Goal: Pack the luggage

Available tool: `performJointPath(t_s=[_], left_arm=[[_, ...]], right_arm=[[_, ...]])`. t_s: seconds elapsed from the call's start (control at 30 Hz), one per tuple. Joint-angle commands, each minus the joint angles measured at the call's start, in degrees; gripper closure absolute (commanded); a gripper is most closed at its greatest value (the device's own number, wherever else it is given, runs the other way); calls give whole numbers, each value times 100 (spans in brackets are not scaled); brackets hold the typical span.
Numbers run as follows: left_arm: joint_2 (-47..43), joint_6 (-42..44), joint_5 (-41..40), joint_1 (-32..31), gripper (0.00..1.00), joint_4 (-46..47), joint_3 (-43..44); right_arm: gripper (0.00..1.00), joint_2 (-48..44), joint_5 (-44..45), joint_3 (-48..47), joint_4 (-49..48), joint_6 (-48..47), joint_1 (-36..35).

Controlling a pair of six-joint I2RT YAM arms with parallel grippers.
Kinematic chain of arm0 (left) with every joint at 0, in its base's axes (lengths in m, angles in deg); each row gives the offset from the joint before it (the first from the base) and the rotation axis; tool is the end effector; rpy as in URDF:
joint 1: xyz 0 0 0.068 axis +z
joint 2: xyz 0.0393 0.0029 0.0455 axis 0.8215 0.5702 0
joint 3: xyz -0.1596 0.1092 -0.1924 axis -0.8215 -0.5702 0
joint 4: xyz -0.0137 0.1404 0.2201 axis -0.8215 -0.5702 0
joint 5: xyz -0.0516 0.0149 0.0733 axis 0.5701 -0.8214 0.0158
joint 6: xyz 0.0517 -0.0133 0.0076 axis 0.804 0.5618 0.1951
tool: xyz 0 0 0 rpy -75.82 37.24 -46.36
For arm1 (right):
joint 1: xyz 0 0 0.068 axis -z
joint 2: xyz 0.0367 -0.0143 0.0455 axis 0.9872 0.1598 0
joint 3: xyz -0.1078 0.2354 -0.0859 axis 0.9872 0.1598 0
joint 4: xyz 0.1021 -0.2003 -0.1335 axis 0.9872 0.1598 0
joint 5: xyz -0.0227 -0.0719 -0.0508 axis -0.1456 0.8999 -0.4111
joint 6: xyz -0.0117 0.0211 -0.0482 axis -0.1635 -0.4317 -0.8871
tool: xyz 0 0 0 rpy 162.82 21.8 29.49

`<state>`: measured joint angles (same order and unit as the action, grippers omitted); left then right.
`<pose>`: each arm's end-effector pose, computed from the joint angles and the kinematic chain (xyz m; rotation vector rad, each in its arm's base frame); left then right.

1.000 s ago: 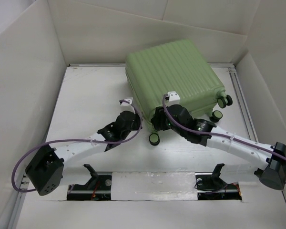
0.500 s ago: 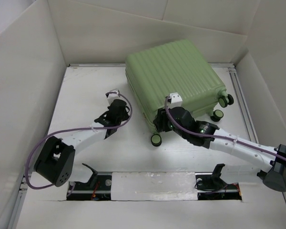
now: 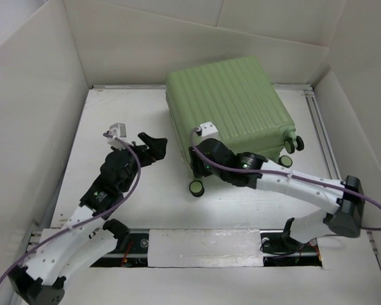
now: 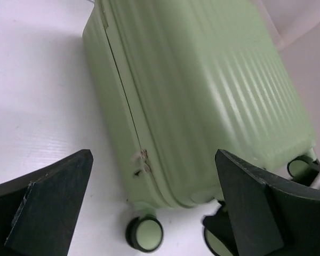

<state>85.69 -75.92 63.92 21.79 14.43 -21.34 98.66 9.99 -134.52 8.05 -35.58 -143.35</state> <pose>0.1464 -0.0858 0.3293 -0.2562 1.6304 -0.7415 0.1547 0.2673 0.3248 -0.4419 2.1603 0.4425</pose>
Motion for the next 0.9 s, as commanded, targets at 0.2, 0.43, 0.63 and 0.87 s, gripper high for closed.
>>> performJointPath(t_s=[0.2, 0.43, 0.63, 0.87], left_arm=[[-1155, -62, -292, -47, 0, -2290, 1566], [-1823, 43, 41, -47, 0, -2757, 2087], [-2386, 104, 401, -47, 0, -2335, 1849], [-2334, 280, 306, -47, 0, -2273, 1525]], right_arm=[[0, 365, -883, -2886, 33, -533, -531], [0, -2111, 689, -1530, 130, -358, -531], [0, -4898, 1956, -165, 25, -138, -531], [0, -5903, 2371, 1171, -28, -60, -531]])
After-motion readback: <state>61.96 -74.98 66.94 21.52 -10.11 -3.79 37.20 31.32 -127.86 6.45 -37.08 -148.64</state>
